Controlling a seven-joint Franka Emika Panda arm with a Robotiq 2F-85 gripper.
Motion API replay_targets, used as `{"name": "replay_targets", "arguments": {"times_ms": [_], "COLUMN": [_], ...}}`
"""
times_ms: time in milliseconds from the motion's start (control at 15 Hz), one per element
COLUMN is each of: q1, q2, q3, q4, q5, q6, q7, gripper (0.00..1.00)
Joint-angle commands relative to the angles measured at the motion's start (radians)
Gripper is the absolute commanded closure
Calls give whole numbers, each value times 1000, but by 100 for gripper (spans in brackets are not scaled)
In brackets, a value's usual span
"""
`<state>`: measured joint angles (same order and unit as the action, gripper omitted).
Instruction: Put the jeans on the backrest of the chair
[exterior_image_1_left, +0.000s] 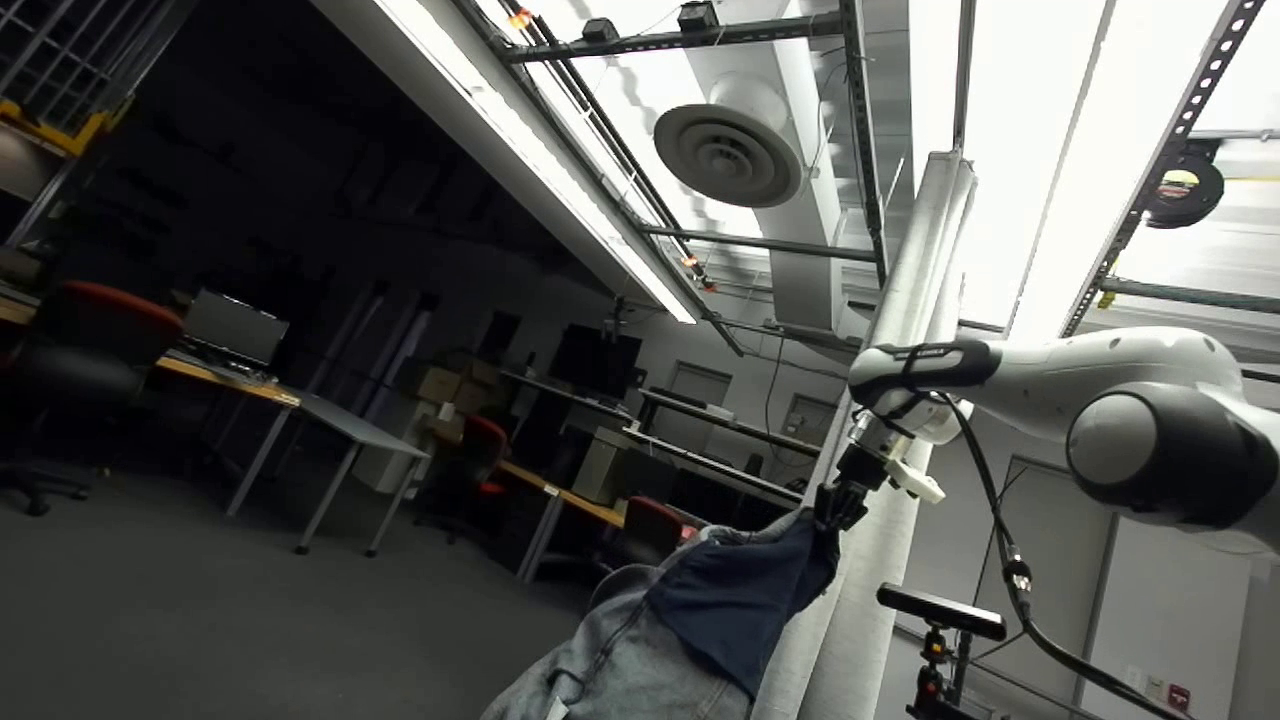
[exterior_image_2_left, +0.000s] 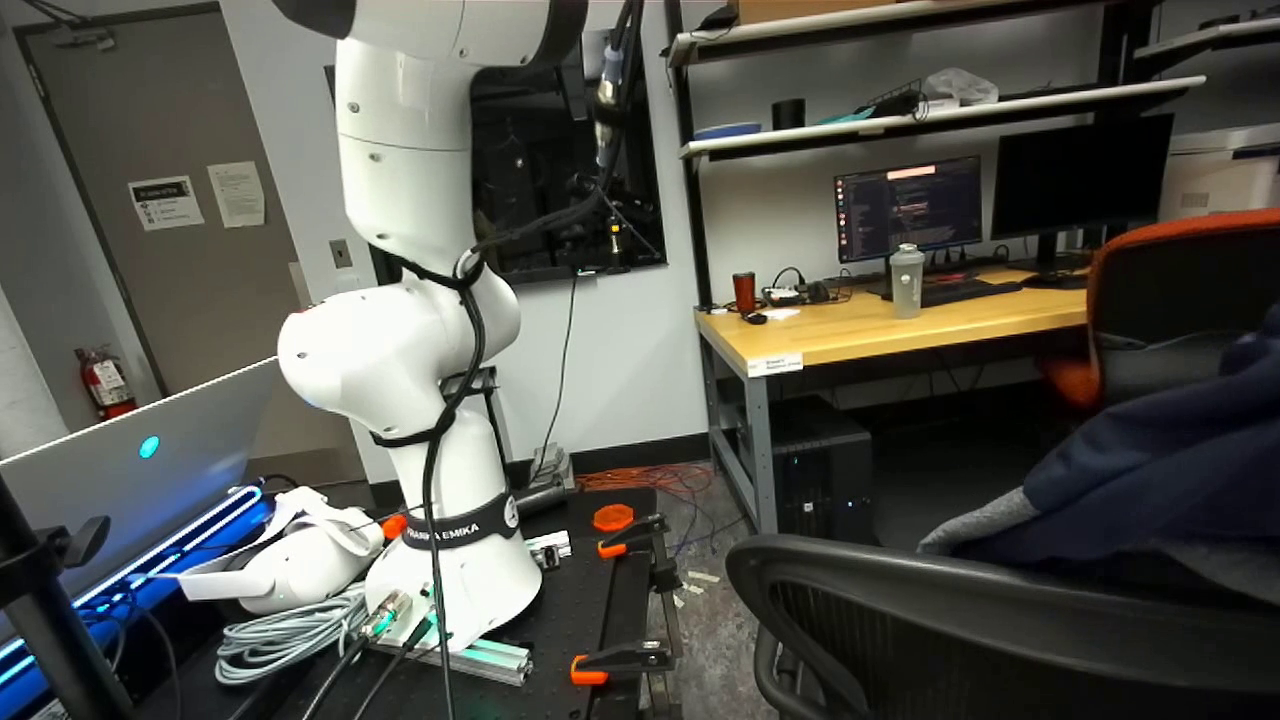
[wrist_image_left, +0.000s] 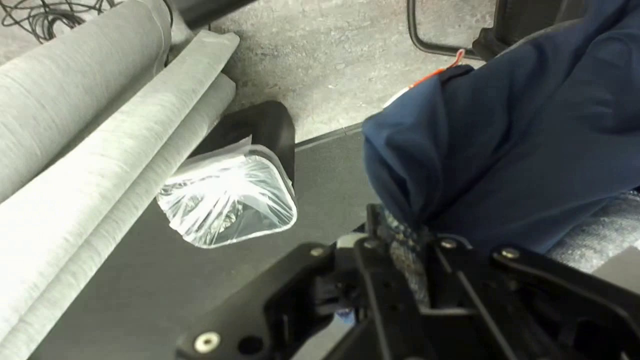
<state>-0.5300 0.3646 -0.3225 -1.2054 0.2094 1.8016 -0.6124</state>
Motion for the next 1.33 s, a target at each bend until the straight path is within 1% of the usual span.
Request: {"name": "replay_targets", "arguments": {"times_ms": [0, 200, 267, 467, 533, 667, 800, 1000, 1267], "q1": [-59, -63, -30, 18, 37, 82, 127, 192, 258], "q2": [112, 148, 139, 105, 87, 43, -10, -107, -205], "q3": [26, 51, 26, 33, 35, 39, 49, 74, 116], "q4": [149, 184, 160, 109, 85, 24, -56, -220, -419], "q5": [-22, -81, -90, -155, -174, -213, -243, -278, -296], "q6": [-53, -51, -32, 5, 25, 84, 163, 296, 423], "q7": [-2, -11, -24, -46, -54, -68, -86, -114, -142], "gripper": [55, 32, 23, 2, 0, 0, 0, 0, 0]}}
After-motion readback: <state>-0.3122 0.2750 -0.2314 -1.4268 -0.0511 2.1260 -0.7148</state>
